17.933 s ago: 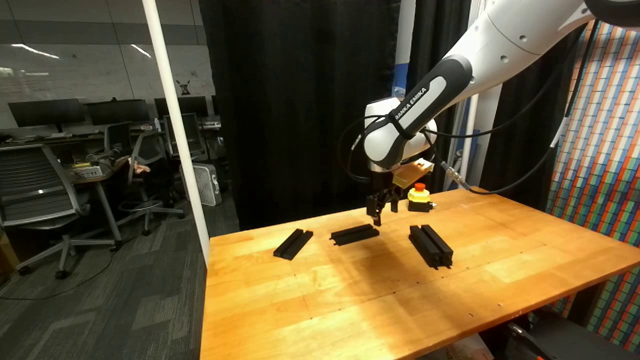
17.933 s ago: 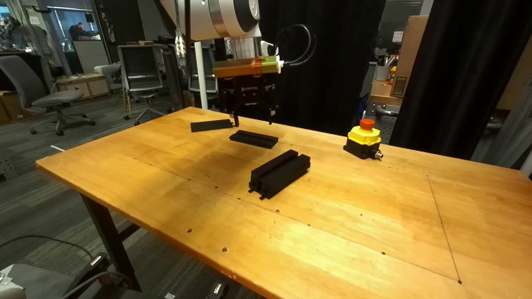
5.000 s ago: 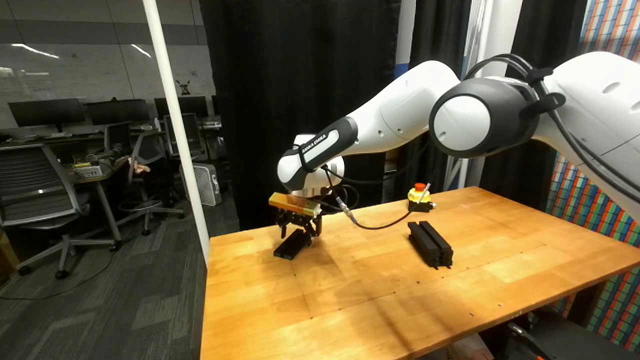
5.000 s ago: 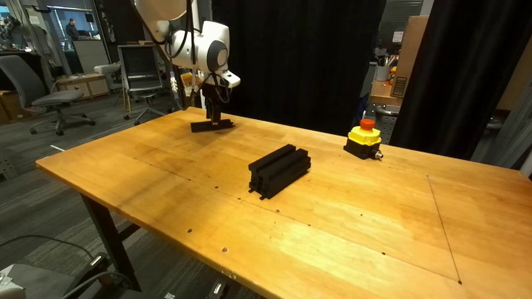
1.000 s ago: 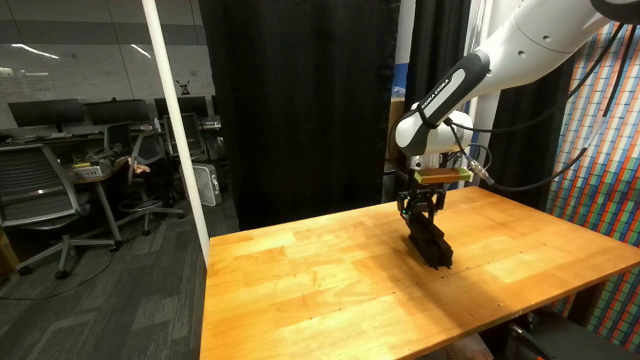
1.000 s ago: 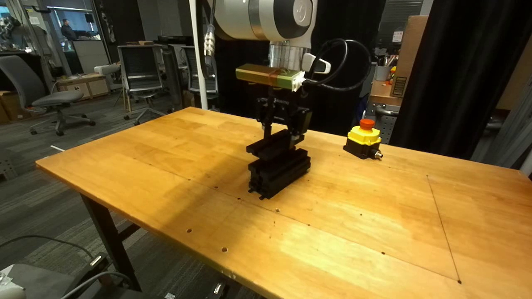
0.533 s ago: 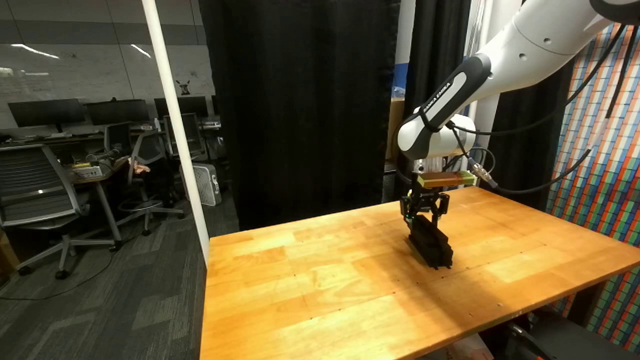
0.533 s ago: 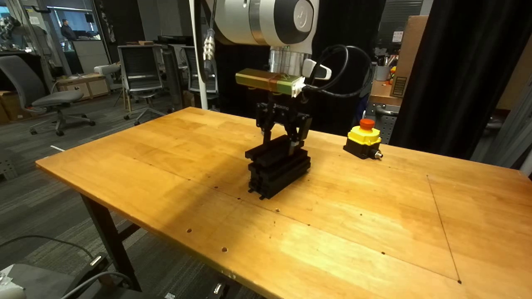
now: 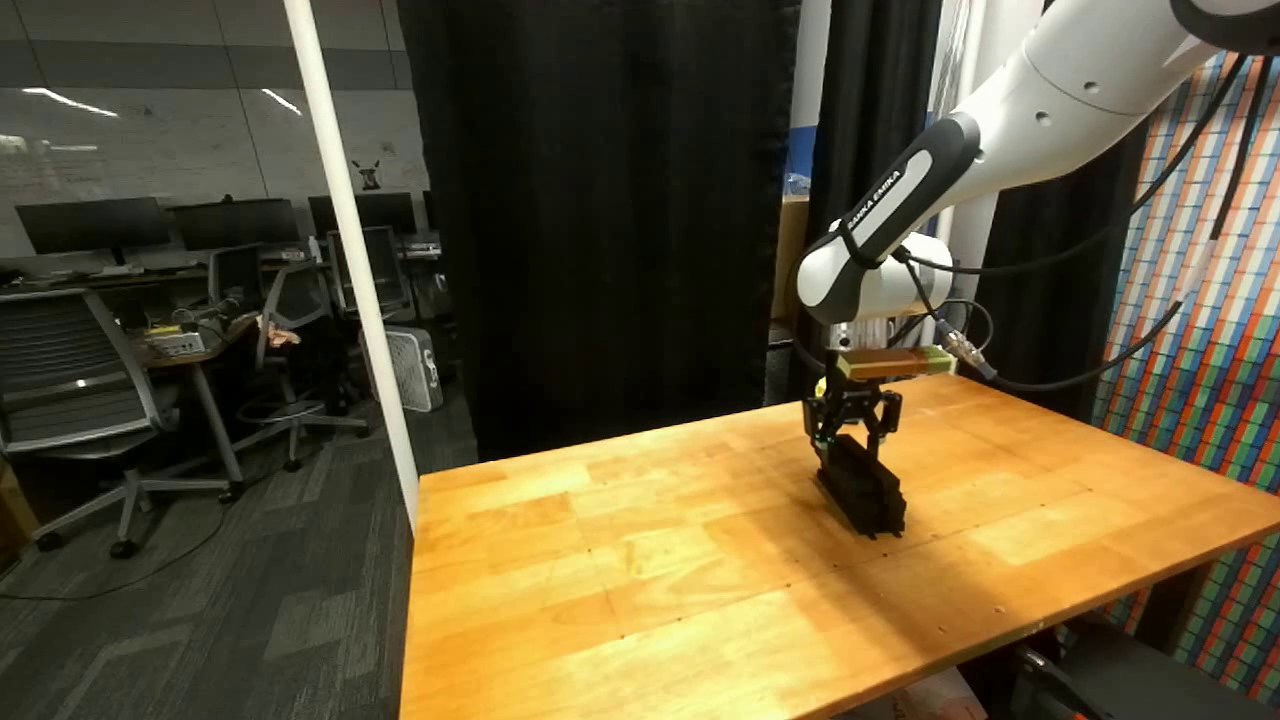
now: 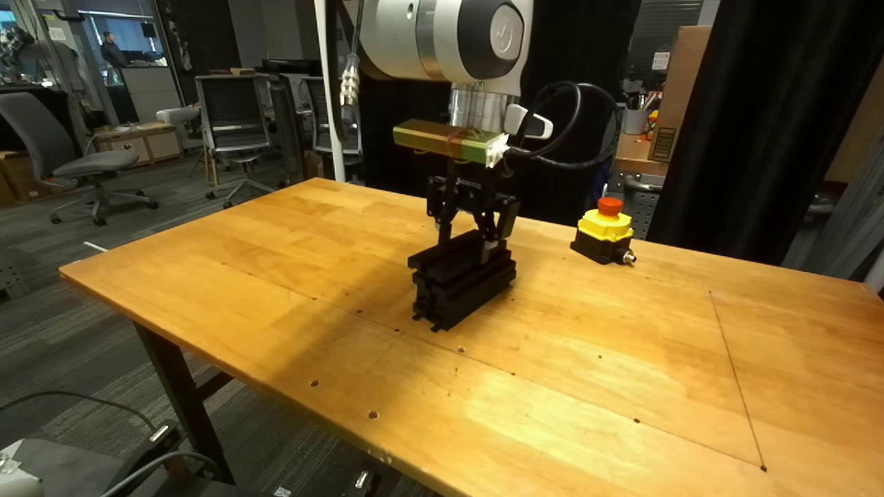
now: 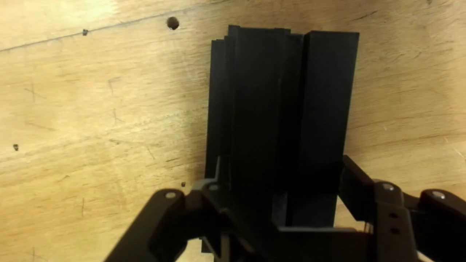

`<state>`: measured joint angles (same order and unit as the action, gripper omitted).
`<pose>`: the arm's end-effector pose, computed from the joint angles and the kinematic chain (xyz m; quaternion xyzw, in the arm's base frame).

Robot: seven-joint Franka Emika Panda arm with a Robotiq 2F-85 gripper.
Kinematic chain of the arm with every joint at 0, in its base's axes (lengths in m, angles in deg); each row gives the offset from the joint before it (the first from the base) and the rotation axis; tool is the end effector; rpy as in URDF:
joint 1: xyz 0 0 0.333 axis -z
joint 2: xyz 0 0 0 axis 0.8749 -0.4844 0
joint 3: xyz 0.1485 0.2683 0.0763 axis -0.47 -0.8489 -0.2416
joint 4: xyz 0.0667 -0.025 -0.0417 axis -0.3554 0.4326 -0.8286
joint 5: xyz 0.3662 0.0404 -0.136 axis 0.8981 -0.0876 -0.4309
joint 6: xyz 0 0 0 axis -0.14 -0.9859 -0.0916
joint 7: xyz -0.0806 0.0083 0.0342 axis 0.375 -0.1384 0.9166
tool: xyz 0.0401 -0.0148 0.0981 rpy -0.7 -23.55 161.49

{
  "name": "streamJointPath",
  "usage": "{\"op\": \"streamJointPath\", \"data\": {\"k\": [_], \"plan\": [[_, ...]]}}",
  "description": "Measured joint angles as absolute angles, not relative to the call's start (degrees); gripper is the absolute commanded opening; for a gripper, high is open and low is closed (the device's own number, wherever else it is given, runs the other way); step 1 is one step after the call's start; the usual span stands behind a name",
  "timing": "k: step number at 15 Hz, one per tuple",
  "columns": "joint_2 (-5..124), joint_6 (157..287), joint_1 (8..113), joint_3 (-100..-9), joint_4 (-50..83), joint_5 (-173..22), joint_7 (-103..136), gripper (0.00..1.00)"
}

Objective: Stack up the black objects on the table.

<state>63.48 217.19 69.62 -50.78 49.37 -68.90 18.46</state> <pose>0.5191 -0.1513 0.2775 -0.9727 0.2217 0.0673 0.0134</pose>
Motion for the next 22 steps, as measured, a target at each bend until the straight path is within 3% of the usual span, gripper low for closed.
{"op": "streamJointPath", "data": {"k": [5, 6, 8, 16, 22], "plan": [[63.3, 217.2, 69.8, -50.7, 49.4, -68.8, 18.5, 0.46], [63.3, 217.2, 69.9, -50.7, 49.4, -68.7, 18.5, 0.86], [63.2, 217.2, 69.9, -50.7, 49.4, -68.4, 18.5, 0.99], [64.6, 217.2, 70.0, -50.8, 50.2, -67.2, 18.5, 1.0], [80.5, 213.6, 68.2, -51.4, 60.6, -78.9, 20.1, 1.0]]}}
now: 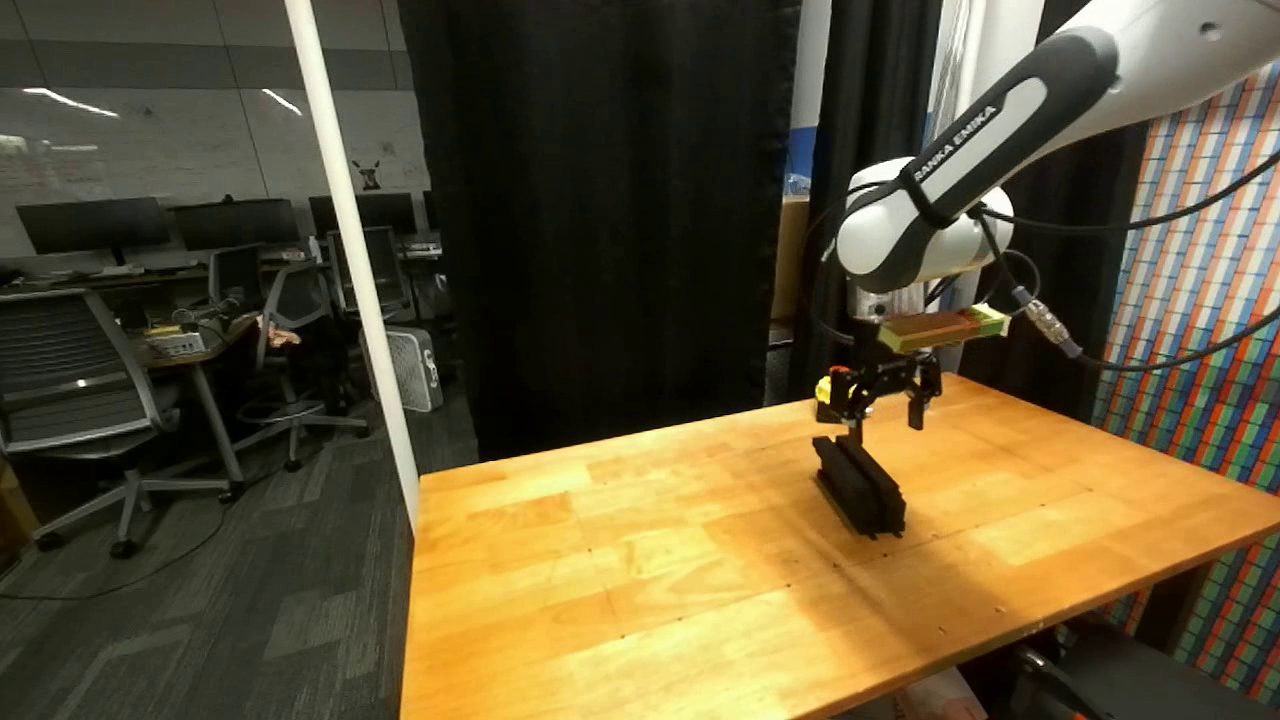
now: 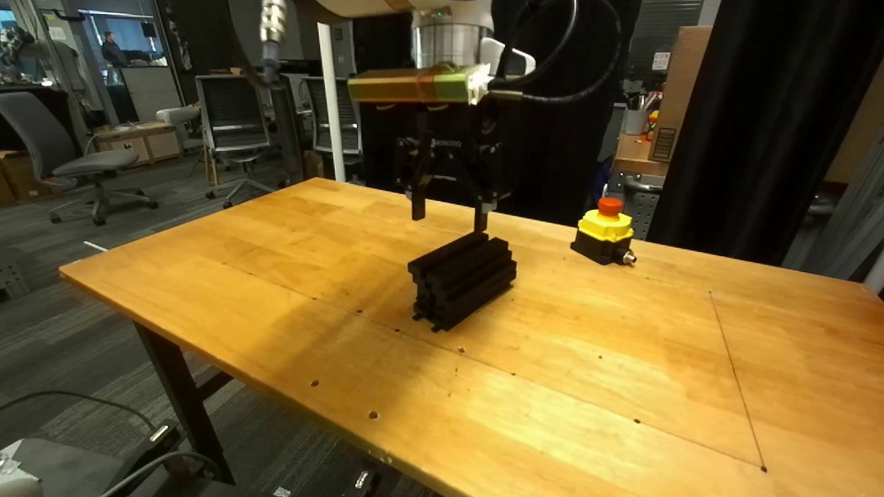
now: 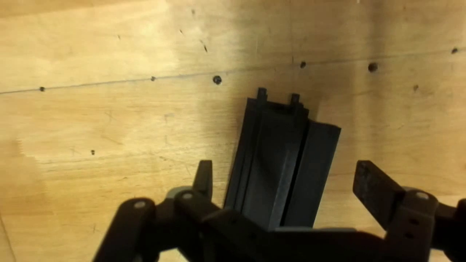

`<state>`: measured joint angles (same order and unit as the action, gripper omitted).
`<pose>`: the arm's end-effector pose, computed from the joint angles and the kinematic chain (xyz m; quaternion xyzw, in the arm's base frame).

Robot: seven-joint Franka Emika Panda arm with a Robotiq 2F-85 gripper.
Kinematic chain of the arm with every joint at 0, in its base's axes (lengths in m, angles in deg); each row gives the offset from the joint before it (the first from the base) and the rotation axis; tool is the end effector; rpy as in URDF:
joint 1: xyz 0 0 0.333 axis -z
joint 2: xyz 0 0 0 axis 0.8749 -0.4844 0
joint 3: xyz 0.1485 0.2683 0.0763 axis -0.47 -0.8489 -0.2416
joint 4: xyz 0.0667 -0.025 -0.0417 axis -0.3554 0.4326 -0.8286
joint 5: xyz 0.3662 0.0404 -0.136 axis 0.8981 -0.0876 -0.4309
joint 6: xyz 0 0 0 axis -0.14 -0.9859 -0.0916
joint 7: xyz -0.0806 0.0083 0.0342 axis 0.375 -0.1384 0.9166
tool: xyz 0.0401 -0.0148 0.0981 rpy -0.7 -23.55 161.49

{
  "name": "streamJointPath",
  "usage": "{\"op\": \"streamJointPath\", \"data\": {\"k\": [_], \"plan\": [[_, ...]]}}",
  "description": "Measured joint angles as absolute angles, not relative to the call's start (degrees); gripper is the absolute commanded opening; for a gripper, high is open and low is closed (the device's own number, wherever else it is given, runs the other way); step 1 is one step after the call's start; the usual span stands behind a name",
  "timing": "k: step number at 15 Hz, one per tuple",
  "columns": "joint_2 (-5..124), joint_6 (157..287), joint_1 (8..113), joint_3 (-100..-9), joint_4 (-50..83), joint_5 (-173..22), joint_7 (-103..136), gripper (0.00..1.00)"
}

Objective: Stack up the black objects on the table.

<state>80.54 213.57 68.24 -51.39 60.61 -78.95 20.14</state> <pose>0.4590 -0.1221 0.3436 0.9845 -0.1632 -0.0524 0.0361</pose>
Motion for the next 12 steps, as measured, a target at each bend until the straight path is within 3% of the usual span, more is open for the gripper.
{"op": "streamJointPath", "data": {"k": [12], "plan": [[117.9, 205.4, 65.9, -59.0, 82.0, -75.5, 24.2, 1.0]]}}
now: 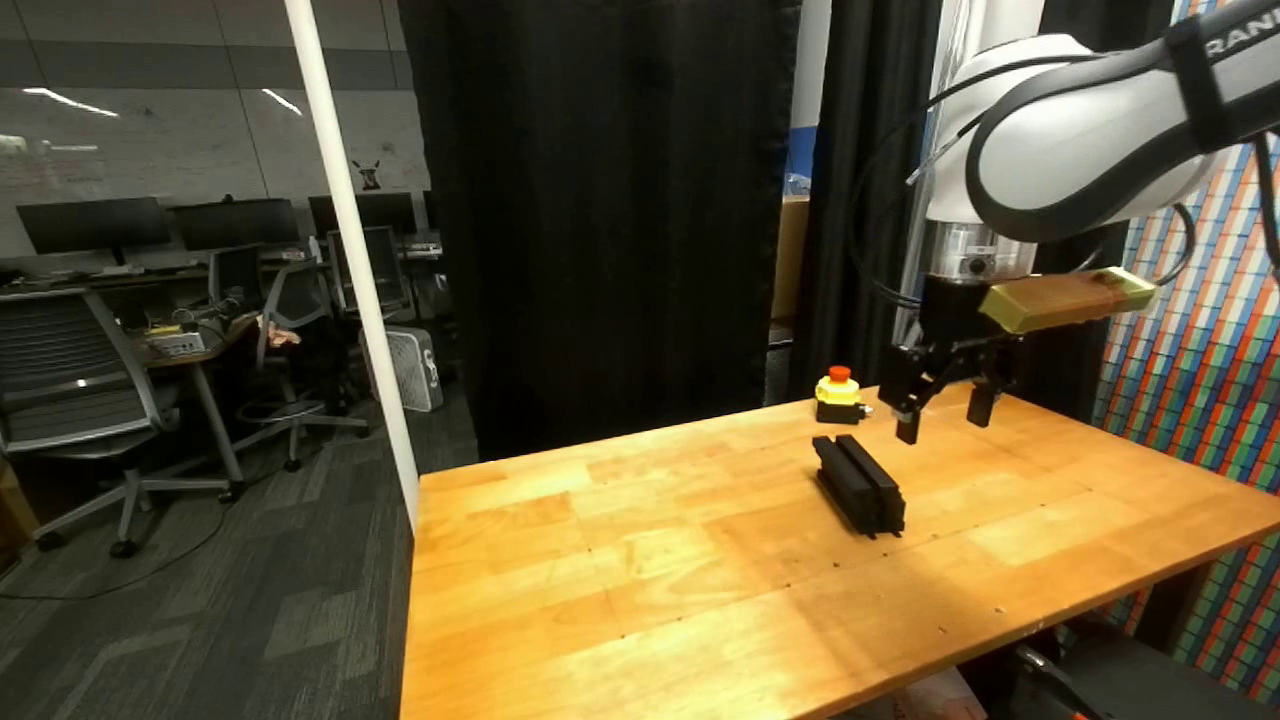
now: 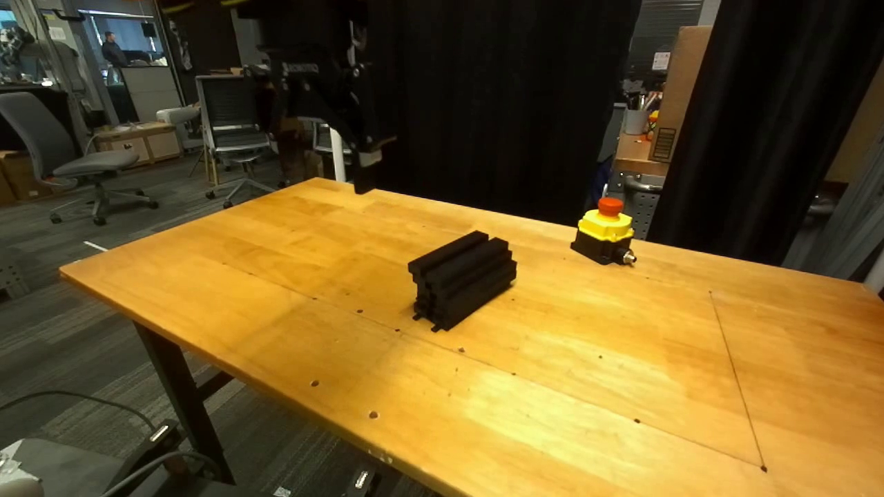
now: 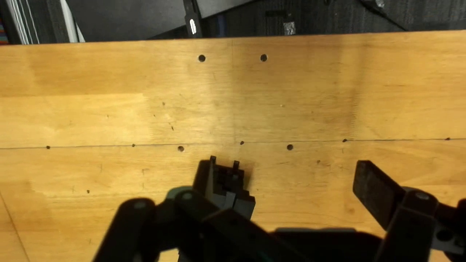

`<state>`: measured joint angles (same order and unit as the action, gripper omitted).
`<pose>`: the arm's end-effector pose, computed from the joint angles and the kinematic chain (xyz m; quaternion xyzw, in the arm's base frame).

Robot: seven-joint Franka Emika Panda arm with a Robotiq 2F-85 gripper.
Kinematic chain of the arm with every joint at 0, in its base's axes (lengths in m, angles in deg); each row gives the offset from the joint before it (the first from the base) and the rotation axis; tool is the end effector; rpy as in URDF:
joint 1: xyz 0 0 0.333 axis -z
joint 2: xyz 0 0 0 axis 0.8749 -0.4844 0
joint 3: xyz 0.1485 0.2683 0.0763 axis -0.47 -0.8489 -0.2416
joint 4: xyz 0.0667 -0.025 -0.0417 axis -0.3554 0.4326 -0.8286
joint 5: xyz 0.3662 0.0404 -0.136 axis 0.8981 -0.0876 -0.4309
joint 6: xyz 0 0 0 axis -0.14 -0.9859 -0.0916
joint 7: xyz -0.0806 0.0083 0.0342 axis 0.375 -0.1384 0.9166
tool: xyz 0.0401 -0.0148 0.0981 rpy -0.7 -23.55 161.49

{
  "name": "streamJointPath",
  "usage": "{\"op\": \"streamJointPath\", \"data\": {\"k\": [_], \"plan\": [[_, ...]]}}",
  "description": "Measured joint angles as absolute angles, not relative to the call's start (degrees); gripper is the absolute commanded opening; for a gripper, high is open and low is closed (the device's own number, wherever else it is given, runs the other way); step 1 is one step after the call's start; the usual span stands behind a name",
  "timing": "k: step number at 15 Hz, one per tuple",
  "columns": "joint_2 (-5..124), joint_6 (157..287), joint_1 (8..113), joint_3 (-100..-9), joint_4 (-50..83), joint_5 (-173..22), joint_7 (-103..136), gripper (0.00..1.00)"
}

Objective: Stack up the black objects on the table.

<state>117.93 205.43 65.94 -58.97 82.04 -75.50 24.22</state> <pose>0.3221 -0.0286 0.4253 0.9900 -0.1379 0.0195 0.0240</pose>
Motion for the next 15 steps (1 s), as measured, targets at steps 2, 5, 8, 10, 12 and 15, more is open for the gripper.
{"op": "streamJointPath", "data": {"k": [2, 5, 8, 10, 12, 15], "plan": [[123.1, 201.8, 65.9, -59.5, 82.3, -74.9, 24.7, 1.0], [128.6, 197.5, 65.9, -59.7, 82.0, -74.5, 24.7, 1.0], [131.3, 193.4, 65.7, -60.1, 82.1, -74.6, 22.6, 1.0], [131.9, 191.9, 65.2, -60.1, 82.1, -74.6, 20.6, 1.0], [132.0, 191.2, 64.8, -60.1, 82.1, -74.6, 19.1, 1.0], [132.1, 191.1, 64.6, -60.1, 82.1, -74.6, 18.2, 1.0]]}}
